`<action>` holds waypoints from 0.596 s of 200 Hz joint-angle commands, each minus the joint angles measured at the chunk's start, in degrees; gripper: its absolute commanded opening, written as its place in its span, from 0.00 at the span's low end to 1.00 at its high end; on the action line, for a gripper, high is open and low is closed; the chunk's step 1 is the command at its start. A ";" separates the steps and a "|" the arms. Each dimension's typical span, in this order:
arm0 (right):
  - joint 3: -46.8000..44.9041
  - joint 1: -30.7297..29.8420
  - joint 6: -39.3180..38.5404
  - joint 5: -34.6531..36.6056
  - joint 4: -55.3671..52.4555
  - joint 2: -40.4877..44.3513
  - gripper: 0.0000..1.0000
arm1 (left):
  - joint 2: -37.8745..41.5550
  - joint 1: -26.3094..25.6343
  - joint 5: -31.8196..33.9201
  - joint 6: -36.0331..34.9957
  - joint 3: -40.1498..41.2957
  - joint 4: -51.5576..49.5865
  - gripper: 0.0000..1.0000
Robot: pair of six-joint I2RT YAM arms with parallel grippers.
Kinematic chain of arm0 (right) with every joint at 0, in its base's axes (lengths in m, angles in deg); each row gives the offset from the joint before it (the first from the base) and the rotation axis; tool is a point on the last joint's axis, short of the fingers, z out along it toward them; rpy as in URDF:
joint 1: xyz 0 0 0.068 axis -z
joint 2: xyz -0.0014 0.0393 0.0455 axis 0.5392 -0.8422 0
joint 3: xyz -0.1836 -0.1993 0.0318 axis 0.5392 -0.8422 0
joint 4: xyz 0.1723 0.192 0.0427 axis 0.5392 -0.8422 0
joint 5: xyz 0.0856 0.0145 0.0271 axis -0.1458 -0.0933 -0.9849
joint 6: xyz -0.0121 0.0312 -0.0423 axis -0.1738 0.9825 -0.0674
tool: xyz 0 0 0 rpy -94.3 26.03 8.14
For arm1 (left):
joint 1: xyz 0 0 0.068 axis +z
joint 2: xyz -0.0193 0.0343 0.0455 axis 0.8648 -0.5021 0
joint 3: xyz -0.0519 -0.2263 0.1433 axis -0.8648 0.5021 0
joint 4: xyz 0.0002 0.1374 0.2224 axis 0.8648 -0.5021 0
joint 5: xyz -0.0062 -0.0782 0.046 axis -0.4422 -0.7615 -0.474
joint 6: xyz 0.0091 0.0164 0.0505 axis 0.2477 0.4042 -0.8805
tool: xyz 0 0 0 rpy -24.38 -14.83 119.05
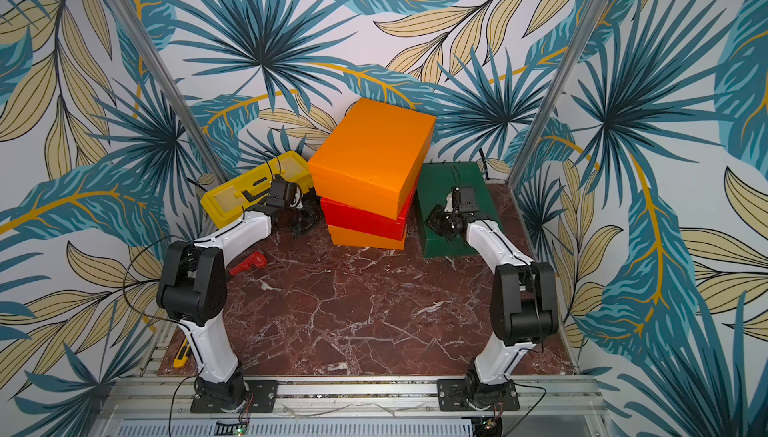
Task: Stack the shoeboxes
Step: Adjust the shoebox.
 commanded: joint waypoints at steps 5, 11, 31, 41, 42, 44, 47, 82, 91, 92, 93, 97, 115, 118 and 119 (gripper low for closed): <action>0.58 -2.51 -1.35 2.39 -7.52 0.64 0.00 | 1.87 0.19 0.70 -0.92 1.27 0.96 0.59; 0.88 -3.26 -1.11 2.42 -7.47 0.85 0.00 | 1.96 0.30 0.77 -1.02 1.35 0.95 0.59; 1.36 -5.47 -0.09 2.02 -6.82 1.07 0.00 | 2.37 0.68 1.23 -1.01 1.88 0.98 0.59; 1.49 -6.48 0.40 2.49 -6.25 0.82 0.00 | 2.49 0.89 1.44 -1.15 2.01 0.99 0.58; 1.50 -6.57 0.39 2.52 -6.17 0.71 0.00 | 2.49 0.87 1.41 -1.15 2.09 0.97 0.58; 1.47 -6.75 0.47 2.61 -6.11 0.57 0.00 | 2.49 0.90 1.52 -1.15 2.13 0.96 0.58; 1.55 -6.97 0.59 2.63 -5.94 0.25 0.00 | 2.49 0.95 1.51 -1.12 2.14 0.96 0.58; 3.47 -7.37 2.60 1.93 -3.78 -4.57 0.00 | 0.49 0.96 1.04 -0.89 1.09 0.96 0.58; 4.07 -7.35 2.83 2.03 -3.29 -5.35 0.00 | -0.08 0.94 0.91 -0.80 0.78 0.97 0.57; 4.16 -7.36 2.83 2.11 -3.24 -5.40 0.00 | -0.16 0.94 0.92 -0.80 0.73 0.96 0.57; 4.29 -7.36 2.88 2.20 -3.22 -5.47 0.00 | -0.20 0.94 0.89 -0.80 0.66 0.96 0.57; 4.61 -7.37 2.97 2.42 -3.11 -5.81 0.00 | -0.36 0.94 0.87 -0.72 0.57 1.13 0.57; 5.91 -7.36 3.15 2.26 -1.22 -7.24 0.00 | -1.19 0.93 0.52 -0.28 0.25 1.65 0.58; 6.03 -7.32 3.19 2.02 -0.79 -7.52 0.00 | -1.38 0.88 0.37 -0.15 0.08 1.76 0.57; 6.10 -7.34 3.23 1.93 -0.67 -7.63 0.00 | -1.46 0.86 0.31 -0.12 0.07 1.80 0.57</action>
